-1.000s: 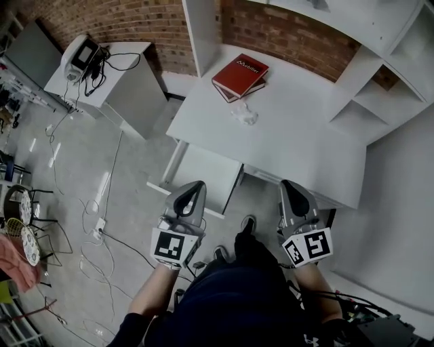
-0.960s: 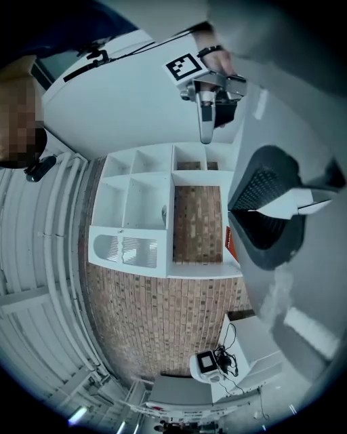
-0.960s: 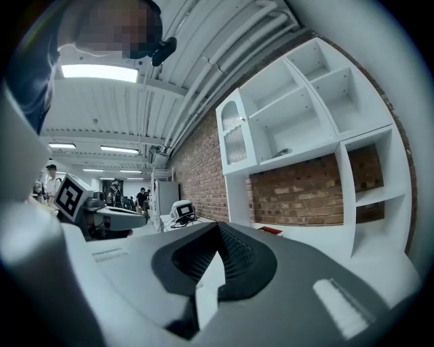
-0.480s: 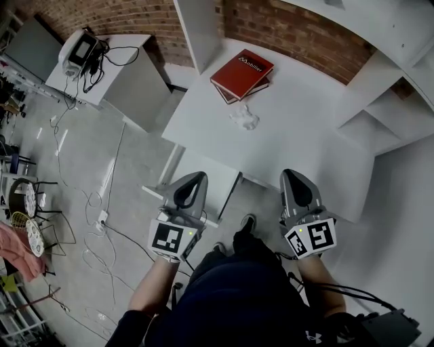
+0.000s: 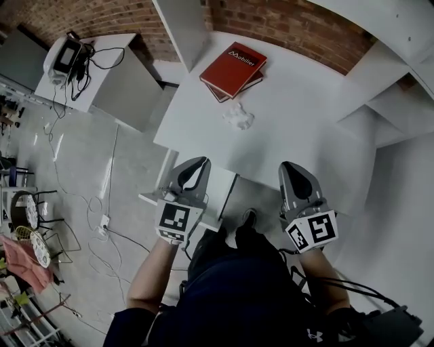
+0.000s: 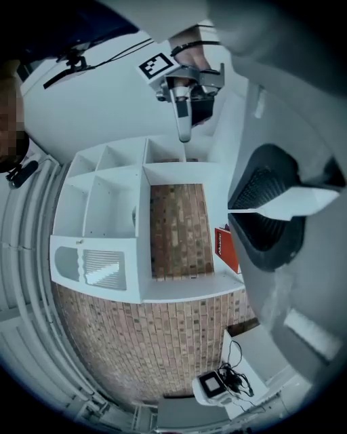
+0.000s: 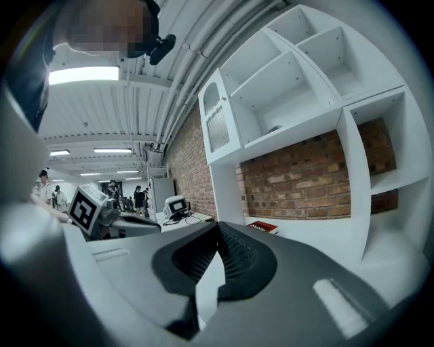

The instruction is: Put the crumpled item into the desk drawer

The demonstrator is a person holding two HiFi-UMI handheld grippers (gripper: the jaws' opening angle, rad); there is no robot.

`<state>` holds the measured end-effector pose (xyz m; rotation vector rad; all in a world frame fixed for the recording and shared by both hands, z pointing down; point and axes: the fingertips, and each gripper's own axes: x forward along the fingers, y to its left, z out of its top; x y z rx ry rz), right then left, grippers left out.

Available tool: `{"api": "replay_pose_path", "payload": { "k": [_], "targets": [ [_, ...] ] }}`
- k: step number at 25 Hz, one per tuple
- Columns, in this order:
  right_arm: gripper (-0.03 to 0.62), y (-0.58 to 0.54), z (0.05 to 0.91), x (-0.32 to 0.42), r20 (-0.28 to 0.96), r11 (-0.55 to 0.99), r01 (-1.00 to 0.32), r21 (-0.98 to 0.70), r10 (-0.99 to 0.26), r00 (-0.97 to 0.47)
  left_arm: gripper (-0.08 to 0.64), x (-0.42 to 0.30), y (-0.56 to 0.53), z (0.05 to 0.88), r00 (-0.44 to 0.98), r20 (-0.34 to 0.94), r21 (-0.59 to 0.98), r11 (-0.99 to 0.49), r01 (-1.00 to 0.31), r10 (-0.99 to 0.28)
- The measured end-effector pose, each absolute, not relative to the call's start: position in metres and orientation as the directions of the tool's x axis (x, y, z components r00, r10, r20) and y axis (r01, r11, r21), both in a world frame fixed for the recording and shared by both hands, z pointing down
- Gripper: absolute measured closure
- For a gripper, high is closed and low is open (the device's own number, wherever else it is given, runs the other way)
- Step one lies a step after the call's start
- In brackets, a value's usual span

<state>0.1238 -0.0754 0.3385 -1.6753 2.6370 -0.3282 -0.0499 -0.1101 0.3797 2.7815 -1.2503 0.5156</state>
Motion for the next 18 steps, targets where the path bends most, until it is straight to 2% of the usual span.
{"api": "replay_pose_path", "payload": {
  "k": [5, 9, 18],
  "targets": [
    [0.589, -0.076, 0.343, 0.139, 0.144, 0.3, -0.937, -0.179, -0.934, -0.326, 0.541, -0.034, -0.15, 0.417, 0.661, 0.398, -0.137, -0.754, -0.643, -0.636],
    [0.589, -0.069, 0.354, 0.152, 0.175, 0.205, -0.96, -0.192, -0.955, -0.239, 0.502, -0.014, -0.177, 0.461, 0.681, 0.496, -0.173, -0.83, -0.53, -0.538],
    [0.589, -0.051, 0.37, 0.182, 0.219, 0.055, -0.975, -0.213, -0.97, -0.103, 0.491, 0.015, -0.237, 0.544, 0.594, 0.657, -0.318, -0.885, -0.34, -0.464]
  ]
}}
